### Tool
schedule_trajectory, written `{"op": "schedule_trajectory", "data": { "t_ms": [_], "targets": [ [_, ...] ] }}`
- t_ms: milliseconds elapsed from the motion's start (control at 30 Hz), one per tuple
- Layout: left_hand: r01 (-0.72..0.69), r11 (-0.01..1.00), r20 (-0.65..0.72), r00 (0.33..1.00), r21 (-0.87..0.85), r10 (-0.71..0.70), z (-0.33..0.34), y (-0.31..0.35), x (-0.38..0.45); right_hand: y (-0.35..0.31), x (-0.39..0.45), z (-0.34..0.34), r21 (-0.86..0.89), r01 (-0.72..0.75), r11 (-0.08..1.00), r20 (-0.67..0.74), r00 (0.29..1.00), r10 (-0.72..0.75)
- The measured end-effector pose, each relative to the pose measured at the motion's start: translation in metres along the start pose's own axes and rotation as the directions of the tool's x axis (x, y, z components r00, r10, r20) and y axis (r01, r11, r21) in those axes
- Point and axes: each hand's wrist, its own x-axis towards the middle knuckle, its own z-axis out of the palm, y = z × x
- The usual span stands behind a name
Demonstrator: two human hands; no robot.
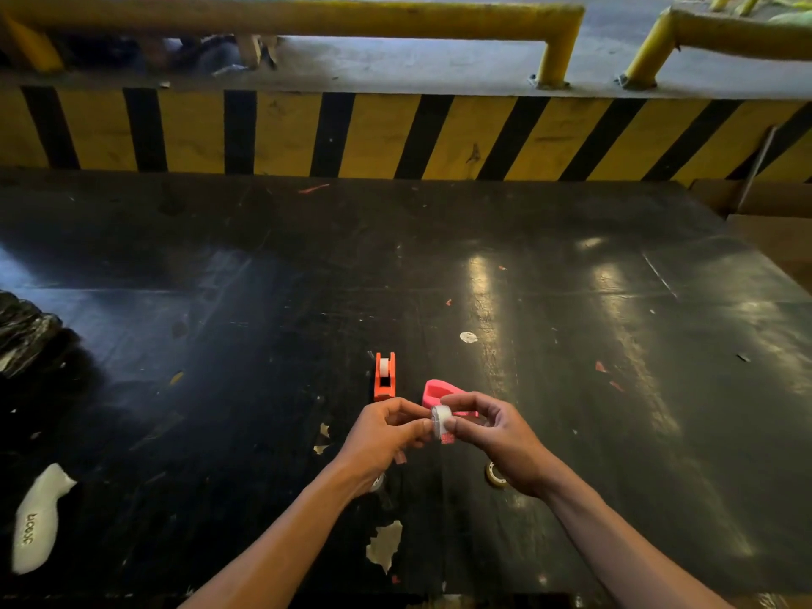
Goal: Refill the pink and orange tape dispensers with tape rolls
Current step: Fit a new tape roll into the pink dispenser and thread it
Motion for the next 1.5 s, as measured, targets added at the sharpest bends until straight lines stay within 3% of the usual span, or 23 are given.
{"op": "schedule_trajectory", "data": {
  "t_ms": [233,833,1267,1500],
  "targets": [
    [0.012,0.996,-0.007,1.0,-0.083,-0.012,0.004,-0.004,-0.002,0.009,-0.002,0.005,0.177,-0.065,0.982,0.01,0.998,0.064],
    [0.127,0.989,0.086,0.989,-0.078,-0.121,0.014,-0.03,-0.001,0.025,-0.014,-0.003,0.137,-0.225,0.965,0.012,0.974,0.226],
    [0.084,0.996,0.004,0.996,-0.027,-0.084,0.046,-0.037,0.024,0.035,-0.002,-0.025,-0.235,-0.227,0.945,-0.117,0.972,0.204],
    [0.06,0.998,-0.037,0.997,-0.001,-0.06,0.051,-0.042,0.036,0.041,0.011,-0.032,-0.329,-0.228,0.916,-0.145,0.971,0.19]
  ]
}}
